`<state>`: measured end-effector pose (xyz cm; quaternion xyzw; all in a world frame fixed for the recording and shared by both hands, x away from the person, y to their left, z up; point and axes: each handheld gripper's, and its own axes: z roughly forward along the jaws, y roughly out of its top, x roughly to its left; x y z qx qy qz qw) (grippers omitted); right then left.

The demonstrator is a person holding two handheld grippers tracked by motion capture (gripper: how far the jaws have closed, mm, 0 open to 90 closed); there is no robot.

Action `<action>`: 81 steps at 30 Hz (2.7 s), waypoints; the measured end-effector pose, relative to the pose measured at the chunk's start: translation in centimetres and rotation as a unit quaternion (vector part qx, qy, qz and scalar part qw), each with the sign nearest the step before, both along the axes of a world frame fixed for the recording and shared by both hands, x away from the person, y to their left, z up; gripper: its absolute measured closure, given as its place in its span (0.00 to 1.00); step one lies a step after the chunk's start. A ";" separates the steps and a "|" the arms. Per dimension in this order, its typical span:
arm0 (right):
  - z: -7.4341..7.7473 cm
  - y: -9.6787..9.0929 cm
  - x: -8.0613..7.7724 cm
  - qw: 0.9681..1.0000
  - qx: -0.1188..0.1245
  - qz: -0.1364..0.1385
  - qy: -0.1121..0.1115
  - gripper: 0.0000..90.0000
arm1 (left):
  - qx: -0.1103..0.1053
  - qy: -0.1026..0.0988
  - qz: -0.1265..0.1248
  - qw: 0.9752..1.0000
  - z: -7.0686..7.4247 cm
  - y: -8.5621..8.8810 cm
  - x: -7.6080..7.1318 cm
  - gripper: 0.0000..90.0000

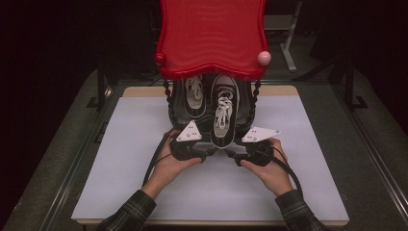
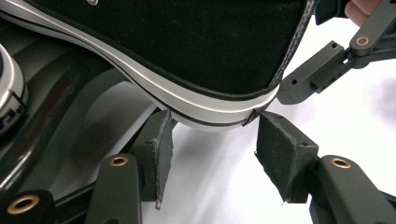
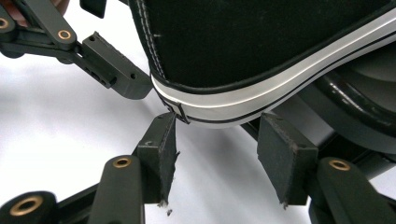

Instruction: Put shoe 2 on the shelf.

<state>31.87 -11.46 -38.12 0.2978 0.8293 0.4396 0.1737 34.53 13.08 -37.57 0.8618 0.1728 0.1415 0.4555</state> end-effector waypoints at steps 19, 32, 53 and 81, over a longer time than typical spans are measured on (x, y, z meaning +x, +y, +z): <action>1.1 -0.3 2.8 0.999 0.020 -0.038 -0.028 0.57 | 0.006 -0.020 0.026 0.999 2.2 -1.1 3.2 0.53; 1.5 -0.4 4.8 0.995 0.040 -0.084 -0.043 0.64 | 0.009 -0.042 0.055 0.998 3.0 -2.4 5.3 0.58; 1.0 -0.2 5.7 0.991 0.046 -0.121 -0.044 0.73 | 0.018 -0.047 0.147 0.988 2.4 -4.8 4.3 0.71; 0.9 0.0 5.3 0.988 0.033 -0.136 -0.072 0.79 | 0.041 -0.044 0.164 0.985 3.1 -5.7 4.6 0.75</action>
